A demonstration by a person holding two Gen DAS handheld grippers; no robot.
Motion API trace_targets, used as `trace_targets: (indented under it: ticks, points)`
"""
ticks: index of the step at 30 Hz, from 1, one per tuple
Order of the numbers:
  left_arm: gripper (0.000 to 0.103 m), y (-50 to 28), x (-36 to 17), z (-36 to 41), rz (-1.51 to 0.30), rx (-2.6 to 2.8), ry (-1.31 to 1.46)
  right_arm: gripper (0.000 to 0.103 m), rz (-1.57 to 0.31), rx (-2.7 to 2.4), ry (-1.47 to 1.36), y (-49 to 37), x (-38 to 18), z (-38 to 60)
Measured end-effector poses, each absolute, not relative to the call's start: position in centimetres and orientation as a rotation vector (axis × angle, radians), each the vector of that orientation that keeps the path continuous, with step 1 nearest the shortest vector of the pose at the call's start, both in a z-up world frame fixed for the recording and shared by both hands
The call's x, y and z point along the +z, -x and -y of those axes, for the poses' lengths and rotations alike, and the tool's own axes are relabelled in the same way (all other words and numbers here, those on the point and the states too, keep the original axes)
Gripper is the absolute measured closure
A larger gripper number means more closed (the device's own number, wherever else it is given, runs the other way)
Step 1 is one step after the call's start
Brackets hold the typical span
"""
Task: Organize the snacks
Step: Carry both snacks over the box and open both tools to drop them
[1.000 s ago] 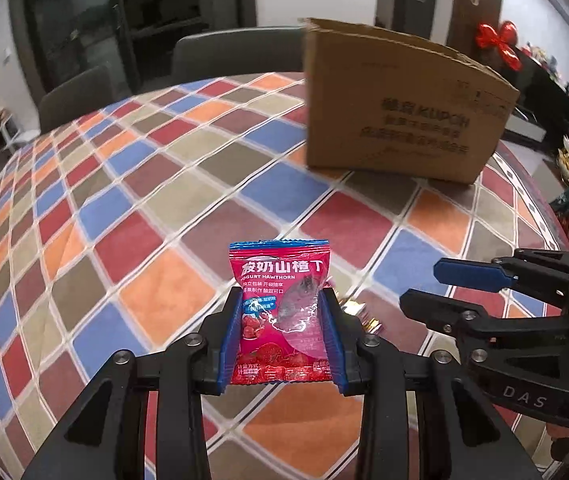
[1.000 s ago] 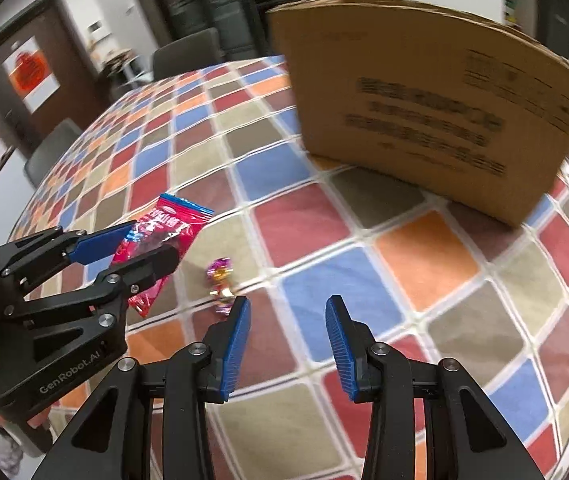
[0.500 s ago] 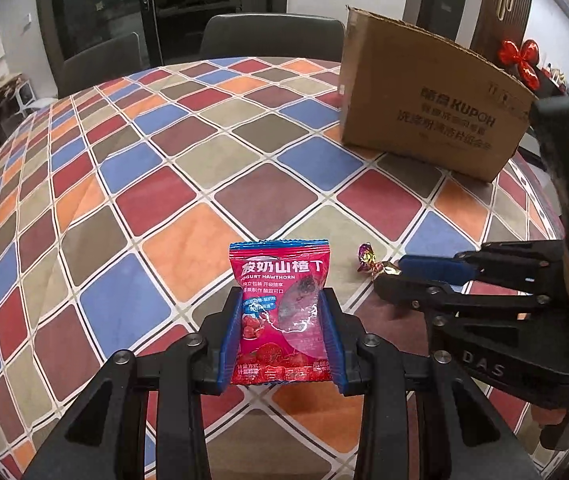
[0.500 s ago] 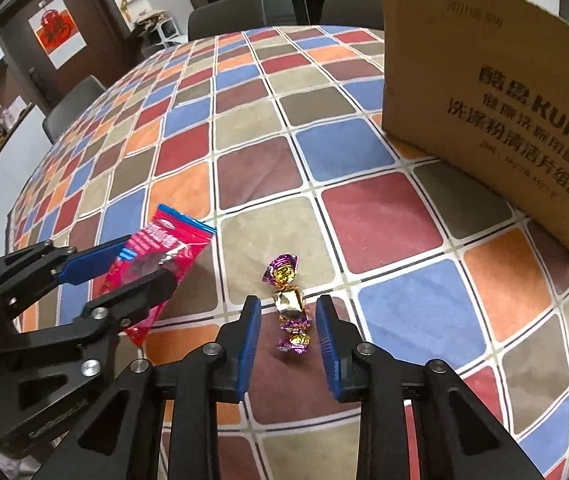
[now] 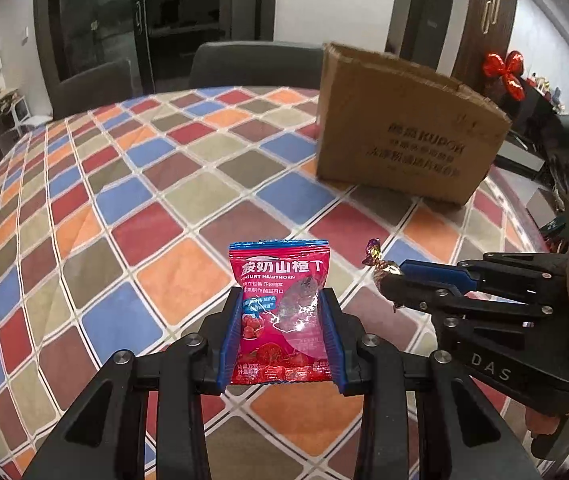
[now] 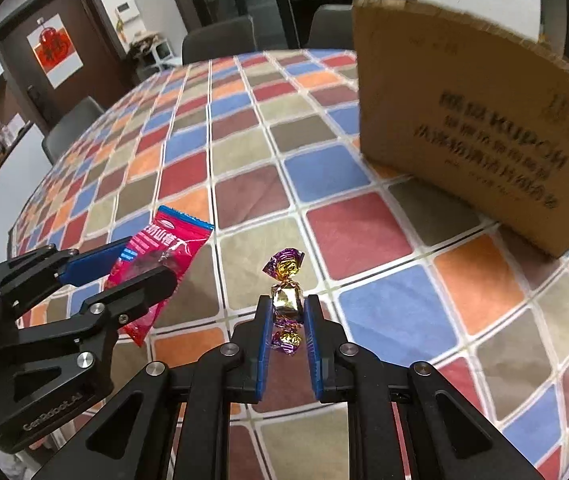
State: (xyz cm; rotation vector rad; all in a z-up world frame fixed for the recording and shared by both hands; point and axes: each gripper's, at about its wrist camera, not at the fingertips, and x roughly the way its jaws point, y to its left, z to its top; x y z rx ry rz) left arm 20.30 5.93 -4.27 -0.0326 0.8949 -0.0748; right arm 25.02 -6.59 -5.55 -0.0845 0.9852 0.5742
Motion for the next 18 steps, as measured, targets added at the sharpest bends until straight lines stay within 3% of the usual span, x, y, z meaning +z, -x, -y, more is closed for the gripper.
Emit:
trace_targets:
  ticks: [18]
  points:
    - [0.066,-20.3,3.9,-1.5,-0.688,-0.174,-0.023,0.086,-0.739,0.454,0.032,-22.3,3.5,12.1]
